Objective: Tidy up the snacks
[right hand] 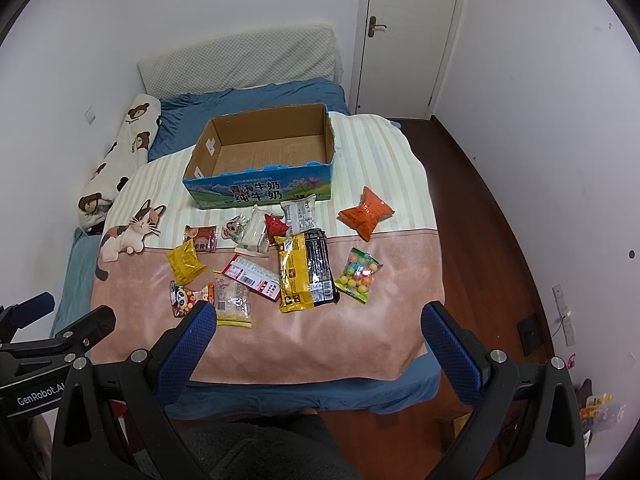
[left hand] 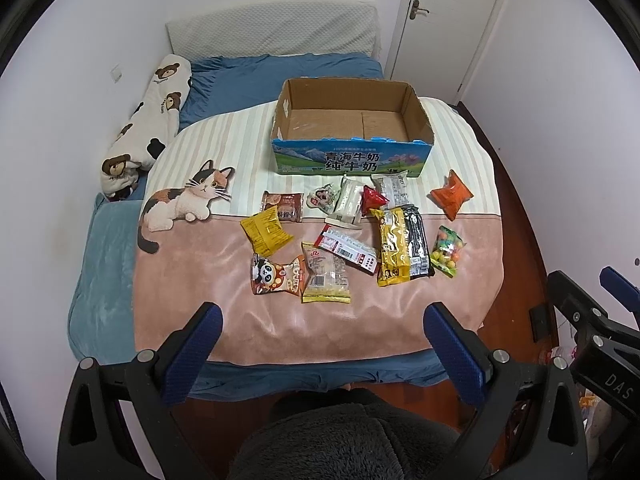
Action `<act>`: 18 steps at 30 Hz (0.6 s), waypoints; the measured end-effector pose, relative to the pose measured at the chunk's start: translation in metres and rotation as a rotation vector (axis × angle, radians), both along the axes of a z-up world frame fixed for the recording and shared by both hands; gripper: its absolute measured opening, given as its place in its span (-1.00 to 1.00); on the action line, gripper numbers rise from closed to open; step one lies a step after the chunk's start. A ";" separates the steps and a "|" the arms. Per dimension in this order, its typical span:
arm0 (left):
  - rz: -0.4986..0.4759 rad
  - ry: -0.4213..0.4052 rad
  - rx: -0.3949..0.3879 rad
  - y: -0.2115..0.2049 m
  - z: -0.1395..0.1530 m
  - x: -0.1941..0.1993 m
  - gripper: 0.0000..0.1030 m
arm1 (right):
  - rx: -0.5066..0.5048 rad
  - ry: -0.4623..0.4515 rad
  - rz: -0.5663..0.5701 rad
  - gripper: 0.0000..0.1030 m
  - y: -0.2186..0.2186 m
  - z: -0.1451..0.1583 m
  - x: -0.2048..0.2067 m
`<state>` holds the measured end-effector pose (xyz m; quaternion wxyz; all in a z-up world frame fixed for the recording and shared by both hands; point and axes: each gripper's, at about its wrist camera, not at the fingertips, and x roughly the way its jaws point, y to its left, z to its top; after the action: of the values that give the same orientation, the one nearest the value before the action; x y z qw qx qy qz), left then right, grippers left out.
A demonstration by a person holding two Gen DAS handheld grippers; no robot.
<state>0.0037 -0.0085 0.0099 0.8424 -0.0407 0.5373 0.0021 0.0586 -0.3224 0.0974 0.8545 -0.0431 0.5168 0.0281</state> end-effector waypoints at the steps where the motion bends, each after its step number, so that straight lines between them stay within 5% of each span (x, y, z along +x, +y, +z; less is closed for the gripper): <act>1: -0.001 0.001 0.001 0.000 0.000 0.001 1.00 | 0.000 0.000 0.000 1.00 0.000 0.000 0.000; 18: -0.001 -0.005 -0.009 0.004 -0.001 0.003 1.00 | 0.002 0.001 -0.001 1.00 0.002 -0.001 0.003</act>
<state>0.0069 -0.0043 0.0090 0.8436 -0.0442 0.5351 -0.0005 0.0615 -0.3203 0.0962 0.8543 -0.0418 0.5174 0.0281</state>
